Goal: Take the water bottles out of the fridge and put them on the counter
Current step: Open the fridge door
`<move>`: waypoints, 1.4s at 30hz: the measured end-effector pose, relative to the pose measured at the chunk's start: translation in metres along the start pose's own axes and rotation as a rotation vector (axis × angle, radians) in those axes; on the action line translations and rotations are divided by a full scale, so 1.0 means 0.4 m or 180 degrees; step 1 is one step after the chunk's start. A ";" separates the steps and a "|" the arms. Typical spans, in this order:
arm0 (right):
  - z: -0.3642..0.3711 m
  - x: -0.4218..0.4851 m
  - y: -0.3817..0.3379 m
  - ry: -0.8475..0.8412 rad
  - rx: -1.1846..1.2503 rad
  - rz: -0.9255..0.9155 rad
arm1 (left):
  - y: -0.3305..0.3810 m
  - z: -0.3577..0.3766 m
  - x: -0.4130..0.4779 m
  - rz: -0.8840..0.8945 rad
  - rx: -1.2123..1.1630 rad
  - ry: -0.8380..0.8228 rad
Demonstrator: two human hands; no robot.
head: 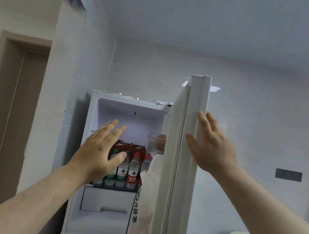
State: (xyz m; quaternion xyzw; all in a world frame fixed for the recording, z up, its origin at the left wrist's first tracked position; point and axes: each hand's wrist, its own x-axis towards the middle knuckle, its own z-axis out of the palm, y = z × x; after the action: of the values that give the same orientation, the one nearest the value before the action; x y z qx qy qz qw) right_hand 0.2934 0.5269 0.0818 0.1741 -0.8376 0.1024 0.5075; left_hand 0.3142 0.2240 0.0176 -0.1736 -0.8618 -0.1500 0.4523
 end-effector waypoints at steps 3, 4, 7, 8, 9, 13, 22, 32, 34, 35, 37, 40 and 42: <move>-0.010 -0.014 0.038 0.0092 -0.0010 0.0499 | 0.009 0.014 0.026 0.0010 -0.0055 0.0025; -0.010 -0.015 0.050 0.0102 0.0012 0.0656 | 0.011 0.017 0.035 0.0008 -0.0079 0.0027; -0.014 -0.018 0.092 0.0207 0.0100 0.1012 | 0.018 0.036 0.068 0.0028 -0.0142 0.0034; -0.015 -0.017 0.106 0.0237 0.0115 0.1095 | 0.019 0.040 0.080 0.0019 -0.0163 0.0049; -0.017 -0.018 0.124 0.0253 0.0108 0.1176 | 0.023 0.048 0.094 0.0004 -0.0194 0.0047; -0.010 -0.032 0.204 0.0181 -0.0027 0.1314 | 0.041 0.078 0.138 -0.0008 -0.0271 0.0057; 0.022 -0.042 0.329 0.0150 0.0024 0.1783 | 0.008 0.104 0.152 0.0003 -0.0343 0.0092; 0.148 -0.014 0.092 0.0223 -0.0050 0.0694 | -0.098 0.057 0.119 -0.0381 -0.0373 0.0379; 0.198 -0.007 0.010 0.0189 0.0118 0.0354 | -0.125 0.052 0.102 -0.0441 -0.0332 0.0401; 0.218 -0.001 -0.028 0.0147 0.0298 0.0263 | -0.136 0.052 0.096 -0.0452 -0.0314 0.0418; 0.269 0.013 -0.092 -0.0030 0.0710 0.0185 | -0.171 0.056 0.089 -0.0485 -0.0249 0.0420; 0.353 0.032 -0.141 -0.0261 0.1063 0.0160 | -0.230 0.074 0.098 -0.0538 -0.0249 0.0378; 0.421 0.046 -0.167 -0.0408 0.1288 0.0197 | -0.282 0.103 0.111 -0.0622 -0.0340 0.0380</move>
State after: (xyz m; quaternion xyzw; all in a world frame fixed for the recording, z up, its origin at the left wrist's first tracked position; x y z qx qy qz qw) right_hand 0.1748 0.4036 0.0198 0.2529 -0.8355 0.2727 0.4045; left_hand 0.2116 0.1475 0.0204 -0.1034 -0.8370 -0.2492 0.4761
